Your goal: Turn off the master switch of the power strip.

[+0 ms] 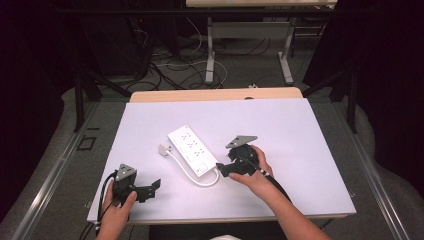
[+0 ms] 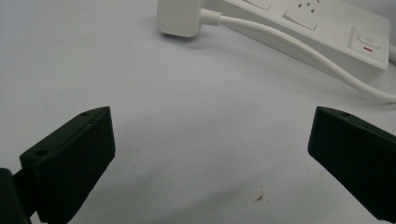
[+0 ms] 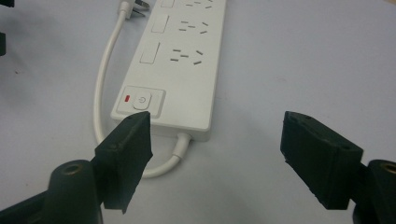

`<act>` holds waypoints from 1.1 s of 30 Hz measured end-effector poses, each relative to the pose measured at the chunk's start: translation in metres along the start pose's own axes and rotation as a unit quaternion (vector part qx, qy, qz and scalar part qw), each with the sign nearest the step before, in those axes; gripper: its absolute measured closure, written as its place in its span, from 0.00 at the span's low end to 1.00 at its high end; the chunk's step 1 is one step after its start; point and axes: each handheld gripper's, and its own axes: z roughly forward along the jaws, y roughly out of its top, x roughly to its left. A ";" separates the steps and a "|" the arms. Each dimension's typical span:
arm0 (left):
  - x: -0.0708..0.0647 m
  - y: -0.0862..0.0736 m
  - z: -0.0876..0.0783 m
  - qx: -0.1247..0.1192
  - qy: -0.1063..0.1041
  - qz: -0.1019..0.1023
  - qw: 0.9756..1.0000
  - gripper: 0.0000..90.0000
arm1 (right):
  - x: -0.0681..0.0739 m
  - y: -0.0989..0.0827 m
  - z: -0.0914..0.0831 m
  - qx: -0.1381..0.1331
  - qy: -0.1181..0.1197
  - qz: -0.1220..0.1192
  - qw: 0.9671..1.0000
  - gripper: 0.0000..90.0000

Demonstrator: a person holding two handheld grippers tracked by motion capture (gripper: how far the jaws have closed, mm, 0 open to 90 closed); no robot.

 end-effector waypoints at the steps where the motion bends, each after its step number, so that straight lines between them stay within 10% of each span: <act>1: 0.000 0.000 0.000 0.000 0.000 0.000 1.000 0.01 | 0.001 0.001 0.001 -0.003 0.001 0.000 1.000 0.29; 33: 0.001 0.000 -0.001 0.004 -0.003 0.001 1.000 0.01 | 0.029 0.018 0.036 0.053 0.038 -0.030 0.997 0.64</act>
